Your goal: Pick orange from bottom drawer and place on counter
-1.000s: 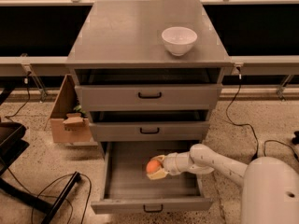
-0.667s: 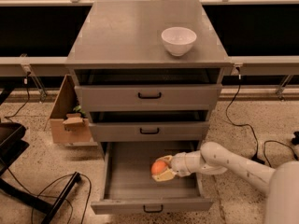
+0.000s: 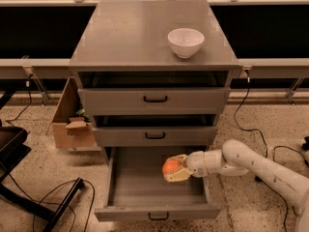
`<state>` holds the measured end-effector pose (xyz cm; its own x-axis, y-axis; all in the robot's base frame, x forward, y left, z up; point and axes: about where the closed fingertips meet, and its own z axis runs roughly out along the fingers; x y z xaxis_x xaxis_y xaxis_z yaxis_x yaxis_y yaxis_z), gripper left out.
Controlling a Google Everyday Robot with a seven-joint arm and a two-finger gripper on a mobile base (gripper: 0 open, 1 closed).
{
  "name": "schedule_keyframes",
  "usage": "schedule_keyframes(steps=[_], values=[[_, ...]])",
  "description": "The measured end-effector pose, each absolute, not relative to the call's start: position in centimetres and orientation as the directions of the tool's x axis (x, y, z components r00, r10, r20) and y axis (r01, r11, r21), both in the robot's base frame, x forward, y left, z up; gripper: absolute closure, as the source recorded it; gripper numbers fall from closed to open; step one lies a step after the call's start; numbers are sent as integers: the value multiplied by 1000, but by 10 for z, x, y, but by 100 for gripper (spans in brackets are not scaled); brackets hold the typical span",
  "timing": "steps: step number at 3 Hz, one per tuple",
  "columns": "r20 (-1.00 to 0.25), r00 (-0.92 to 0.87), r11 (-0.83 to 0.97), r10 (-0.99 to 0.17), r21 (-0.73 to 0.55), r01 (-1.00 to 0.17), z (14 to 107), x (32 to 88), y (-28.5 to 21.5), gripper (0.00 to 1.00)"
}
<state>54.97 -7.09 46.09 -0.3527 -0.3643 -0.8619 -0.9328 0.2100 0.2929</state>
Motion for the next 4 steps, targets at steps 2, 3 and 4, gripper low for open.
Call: schedule_keyframes(steps=[2, 3, 4], values=[[-869, -342, 202, -358, 285, -937, 490, 559, -59, 100], [-875, -331, 206, -352, 272, -940, 544, 570, -45, 100], [-868, -341, 239, -360, 268, -933, 614, 587, -27, 100]])
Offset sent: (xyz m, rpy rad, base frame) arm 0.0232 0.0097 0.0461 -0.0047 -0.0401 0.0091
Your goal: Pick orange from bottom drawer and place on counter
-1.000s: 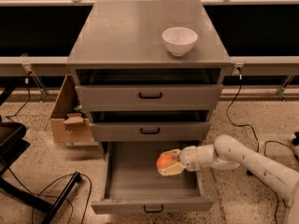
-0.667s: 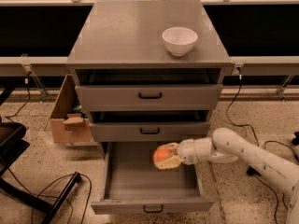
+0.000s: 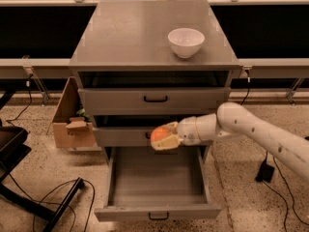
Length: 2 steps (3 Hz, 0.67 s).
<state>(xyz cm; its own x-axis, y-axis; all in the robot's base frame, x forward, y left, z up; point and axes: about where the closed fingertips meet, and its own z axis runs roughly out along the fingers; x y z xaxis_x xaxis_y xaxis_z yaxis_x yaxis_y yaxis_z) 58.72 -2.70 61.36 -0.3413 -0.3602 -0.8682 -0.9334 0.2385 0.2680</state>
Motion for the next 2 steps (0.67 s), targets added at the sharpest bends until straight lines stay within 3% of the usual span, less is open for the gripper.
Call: schedule_keyframes(steps=[2], values=[[-837, -341, 350, -427, 194, -916, 789, 634, 2, 100]])
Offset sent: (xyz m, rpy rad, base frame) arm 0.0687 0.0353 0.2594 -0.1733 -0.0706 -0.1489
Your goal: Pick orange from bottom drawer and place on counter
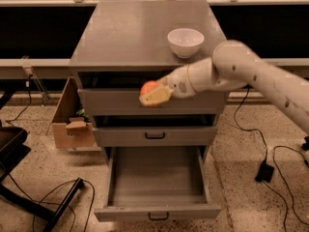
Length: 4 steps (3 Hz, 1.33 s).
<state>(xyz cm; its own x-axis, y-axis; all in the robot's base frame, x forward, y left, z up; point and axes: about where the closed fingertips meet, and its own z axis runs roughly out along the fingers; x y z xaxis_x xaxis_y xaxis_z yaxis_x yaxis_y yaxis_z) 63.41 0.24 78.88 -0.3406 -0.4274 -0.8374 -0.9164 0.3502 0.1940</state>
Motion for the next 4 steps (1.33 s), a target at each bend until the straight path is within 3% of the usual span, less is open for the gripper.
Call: schedule_keyframes(steps=[2, 4], values=[[-832, -355, 483, -425, 123, -867, 896, 661, 5, 100], [-806, -386, 498, -449, 133, -857, 910, 709, 22, 100]])
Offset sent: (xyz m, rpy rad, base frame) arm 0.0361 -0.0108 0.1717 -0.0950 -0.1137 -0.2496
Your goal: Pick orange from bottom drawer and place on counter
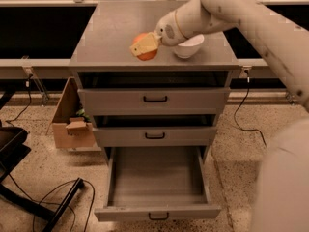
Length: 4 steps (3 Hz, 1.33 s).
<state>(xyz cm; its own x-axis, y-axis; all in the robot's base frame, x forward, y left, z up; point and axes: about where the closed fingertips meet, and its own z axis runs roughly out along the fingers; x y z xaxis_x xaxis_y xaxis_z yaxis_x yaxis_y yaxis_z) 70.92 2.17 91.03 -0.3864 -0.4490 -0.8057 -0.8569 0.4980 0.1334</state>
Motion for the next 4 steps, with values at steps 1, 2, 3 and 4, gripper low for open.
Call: schedule_keyframes(steps=[1, 2, 3, 4], values=[[-781, -419, 536, -462, 130, -834, 927, 752, 40, 100], [-795, -398, 577, -457, 75, -814, 961, 797, 58, 100], [-834, -347, 595, -430, 27, -803, 994, 820, 67, 100], [-874, -295, 614, -386, -5, -789, 998, 853, 81, 100]])
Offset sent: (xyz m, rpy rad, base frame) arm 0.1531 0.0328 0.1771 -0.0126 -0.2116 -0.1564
